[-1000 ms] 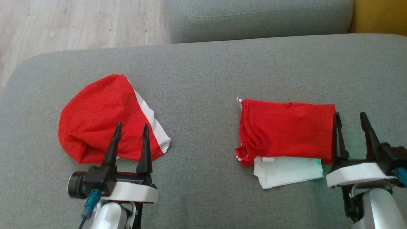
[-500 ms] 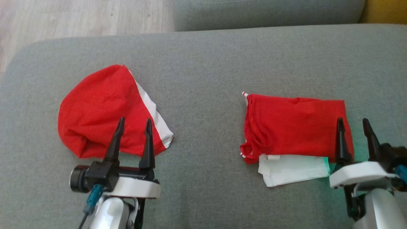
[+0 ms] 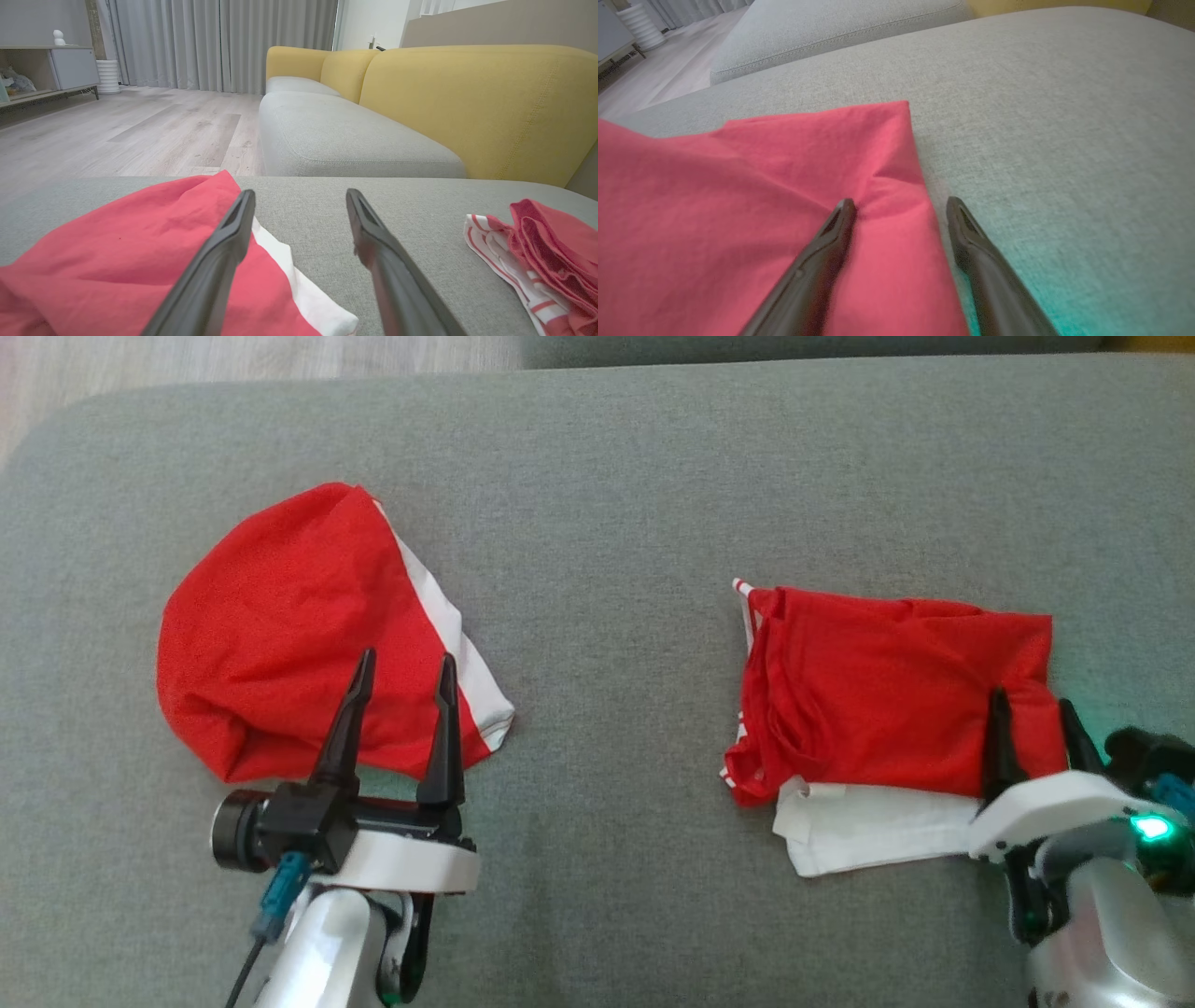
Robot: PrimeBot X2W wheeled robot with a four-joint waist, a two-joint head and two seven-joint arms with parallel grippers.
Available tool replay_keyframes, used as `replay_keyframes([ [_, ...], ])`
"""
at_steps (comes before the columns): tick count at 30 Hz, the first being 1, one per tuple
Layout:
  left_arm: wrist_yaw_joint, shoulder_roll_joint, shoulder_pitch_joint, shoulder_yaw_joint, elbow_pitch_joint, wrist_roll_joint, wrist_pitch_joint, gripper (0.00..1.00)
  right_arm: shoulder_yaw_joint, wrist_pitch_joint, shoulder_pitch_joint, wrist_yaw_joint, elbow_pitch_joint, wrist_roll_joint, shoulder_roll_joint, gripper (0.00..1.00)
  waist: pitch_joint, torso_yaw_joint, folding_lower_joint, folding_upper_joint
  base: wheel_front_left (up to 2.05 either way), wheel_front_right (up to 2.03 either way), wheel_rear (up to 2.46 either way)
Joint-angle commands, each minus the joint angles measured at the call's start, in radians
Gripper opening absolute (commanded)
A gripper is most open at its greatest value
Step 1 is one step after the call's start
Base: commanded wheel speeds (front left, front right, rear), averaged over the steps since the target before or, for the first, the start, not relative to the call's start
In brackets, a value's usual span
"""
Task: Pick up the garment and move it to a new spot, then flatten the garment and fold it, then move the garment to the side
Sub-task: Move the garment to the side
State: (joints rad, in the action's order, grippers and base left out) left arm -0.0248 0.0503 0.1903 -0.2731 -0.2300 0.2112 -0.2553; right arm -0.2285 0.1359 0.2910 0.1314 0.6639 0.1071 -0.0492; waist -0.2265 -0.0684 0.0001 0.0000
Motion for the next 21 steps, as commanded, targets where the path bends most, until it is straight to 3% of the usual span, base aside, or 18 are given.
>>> replay_keyframes([
  [1, 0.002, 0.0, 0.04, 0.025, 0.025, -0.007, -0.006, 1.0, 0.048, -0.011, 0.015, -0.001, 0.013, 0.006, -0.001, 0.98, -0.002, 0.002, -0.0001, 0.0, 0.0, 0.0, 0.0],
  [3, 0.002, 0.0, 0.041, 0.026, 0.022, -0.009, -0.006, 1.0, 0.06, -0.008, 0.025, -0.001, 0.036, 0.007, -0.001, 0.0, -0.002, 0.005, -0.0001, 0.0, 0.0, 0.0, 0.0],
  [7, 0.001, 0.0, 0.04, 0.028, 0.015, -0.011, -0.006, 1.0, 0.06, 0.009, 0.042, -0.001, 0.04, -0.041, -0.001, 0.0, 0.013, 0.018, -0.0001, 0.0, 0.0, 0.0, 0.0],
  [13, 0.001, 0.0, 0.032, 0.03, 0.01, -0.012, -0.006, 1.0, 0.033, 0.006, 0.055, -0.001, -0.056, -0.161, -0.009, 0.0, 0.039, 0.033, -0.0001, 0.0, 0.0, 0.0, 0.0],
  [17, 0.001, 0.0, 0.027, 0.037, 0.012, -0.015, -0.006, 1.0, 0.026, -0.049, 0.06, -0.001, -0.162, -0.225, -0.081, 0.0, 0.048, 0.042, -0.0001, 0.0, 0.0, 0.0, 0.0],
  [21, 0.005, 0.0, 0.029, 0.04, 0.017, -0.02, -0.006, 1.0, -0.007, -0.128, 0.068, -0.001, -0.207, -0.229, -0.207, 0.0, 0.04, 0.041, -0.0001, 0.0, 0.0, 0.0, 0.0],
])
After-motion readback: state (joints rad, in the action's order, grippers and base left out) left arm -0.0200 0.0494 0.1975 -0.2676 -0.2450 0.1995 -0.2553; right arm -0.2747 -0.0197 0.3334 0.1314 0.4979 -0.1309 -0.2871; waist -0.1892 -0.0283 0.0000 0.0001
